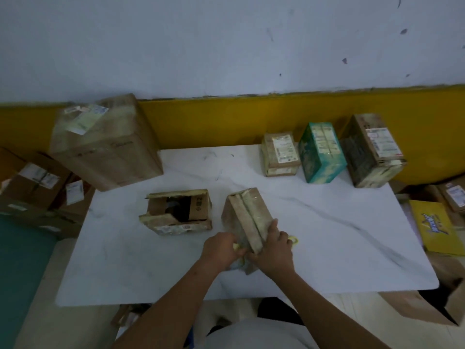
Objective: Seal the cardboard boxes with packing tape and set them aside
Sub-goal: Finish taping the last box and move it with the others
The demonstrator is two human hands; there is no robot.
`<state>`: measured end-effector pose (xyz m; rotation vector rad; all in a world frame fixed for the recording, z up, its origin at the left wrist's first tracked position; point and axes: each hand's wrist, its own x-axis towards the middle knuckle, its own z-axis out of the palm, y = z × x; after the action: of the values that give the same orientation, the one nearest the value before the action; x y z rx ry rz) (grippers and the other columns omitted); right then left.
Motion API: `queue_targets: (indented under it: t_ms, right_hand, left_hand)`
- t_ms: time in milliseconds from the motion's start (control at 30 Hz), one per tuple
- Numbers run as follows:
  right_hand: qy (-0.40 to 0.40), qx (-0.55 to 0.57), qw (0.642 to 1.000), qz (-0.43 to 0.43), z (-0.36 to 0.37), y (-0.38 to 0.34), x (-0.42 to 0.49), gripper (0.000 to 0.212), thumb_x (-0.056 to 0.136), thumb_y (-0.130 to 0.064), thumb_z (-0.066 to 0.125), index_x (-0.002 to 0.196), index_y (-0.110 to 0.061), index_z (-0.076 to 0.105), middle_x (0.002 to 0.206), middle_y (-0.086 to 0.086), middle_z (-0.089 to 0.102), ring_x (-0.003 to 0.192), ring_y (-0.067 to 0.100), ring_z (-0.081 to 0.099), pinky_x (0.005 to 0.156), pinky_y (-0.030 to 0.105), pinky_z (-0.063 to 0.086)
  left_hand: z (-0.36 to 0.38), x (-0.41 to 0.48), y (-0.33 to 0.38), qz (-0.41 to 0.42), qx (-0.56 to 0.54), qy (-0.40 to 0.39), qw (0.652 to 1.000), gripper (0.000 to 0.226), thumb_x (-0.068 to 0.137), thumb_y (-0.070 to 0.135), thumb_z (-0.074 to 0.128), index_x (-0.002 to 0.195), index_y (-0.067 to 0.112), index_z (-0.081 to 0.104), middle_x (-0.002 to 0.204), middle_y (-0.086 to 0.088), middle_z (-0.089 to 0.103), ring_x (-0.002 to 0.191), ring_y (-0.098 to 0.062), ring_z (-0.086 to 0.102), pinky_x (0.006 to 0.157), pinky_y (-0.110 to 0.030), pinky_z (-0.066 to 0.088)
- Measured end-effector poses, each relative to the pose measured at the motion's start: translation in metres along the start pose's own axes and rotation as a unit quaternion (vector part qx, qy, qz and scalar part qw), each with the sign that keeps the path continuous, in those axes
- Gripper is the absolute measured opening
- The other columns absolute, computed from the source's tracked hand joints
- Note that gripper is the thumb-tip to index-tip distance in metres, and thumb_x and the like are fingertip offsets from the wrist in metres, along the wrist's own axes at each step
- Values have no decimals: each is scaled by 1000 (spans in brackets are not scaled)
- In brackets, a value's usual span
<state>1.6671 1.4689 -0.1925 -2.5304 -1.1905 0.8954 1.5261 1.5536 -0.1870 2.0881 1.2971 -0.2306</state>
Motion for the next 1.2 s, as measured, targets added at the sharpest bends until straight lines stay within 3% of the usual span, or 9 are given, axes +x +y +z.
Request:
queue_targets:
  t_ms: [167,300,400,500,633,833,967,1100,1200]
  right_hand:
    - [-33,186,981,38,-66,12,12,121,64,-70,65,156,-21,2,137,16,46,121,34,50,101,42,46]
    - [-4,250,967,-43,-129,0,6,91,84,-42,70,154,-18,17,127,6,54,104,20,54,79,24,45]
    - [0,295,952,-81,-172,-2,8,80,86,-30,71,152,-27,25,119,1,51,102,19,55,74,21,48]
    - [18,403,914,-40,-210,4,18,96,74,-41,79,153,-30,25,139,5,48,114,25,57,94,42,52]
    - [-34,501,863,-53,-244,9,25,92,71,-37,80,150,-28,35,136,5,54,109,25,62,79,36,55]
    - [-103,565,814,-85,-259,-1,17,74,63,-37,78,132,-22,56,123,10,65,110,27,62,76,36,55]
    - [-141,652,744,-35,-256,-1,24,69,72,-29,73,136,-22,49,126,12,65,117,31,60,84,49,55]
    - [-200,729,654,-11,-247,-5,28,63,82,-36,61,142,-25,45,137,16,57,127,35,51,88,56,50]
    - [-226,770,597,-1,-242,-5,29,60,84,-40,58,141,-24,47,137,19,56,126,40,50,84,56,50]
  left_hand:
    - [-70,-7,29,43,-160,-111,980,29,90,38,64,83,10,67,74,-1,53,71,-13,51,57,-24,34]
    - [-136,-22,73,126,-138,-141,972,37,91,46,62,92,10,68,71,1,51,60,-10,44,51,-21,30]
    - [-181,-26,87,186,-36,-68,980,32,91,51,59,70,27,61,55,12,44,50,-5,38,51,-23,29]
    - [-212,-24,74,150,72,46,985,43,88,57,58,59,27,49,59,8,43,54,-6,42,56,-27,32]
    - [-218,-27,64,133,65,116,982,53,82,64,60,54,25,37,54,6,34,51,-7,36,54,-29,26]
    - [-216,-24,72,116,13,140,983,52,80,66,61,56,22,44,56,6,39,52,-7,38,55,-28,28]
    - [-224,-23,81,129,-88,167,974,58,71,69,65,59,16,46,56,3,37,49,-4,34,50,-24,25]
    - [-225,-32,94,180,-260,214,924,56,73,55,74,73,2,57,62,-2,47,54,-8,44,52,-22,33]
    - [-224,-39,94,190,-349,205,895,59,66,59,78,98,11,64,90,3,66,86,-7,65,70,-19,51]
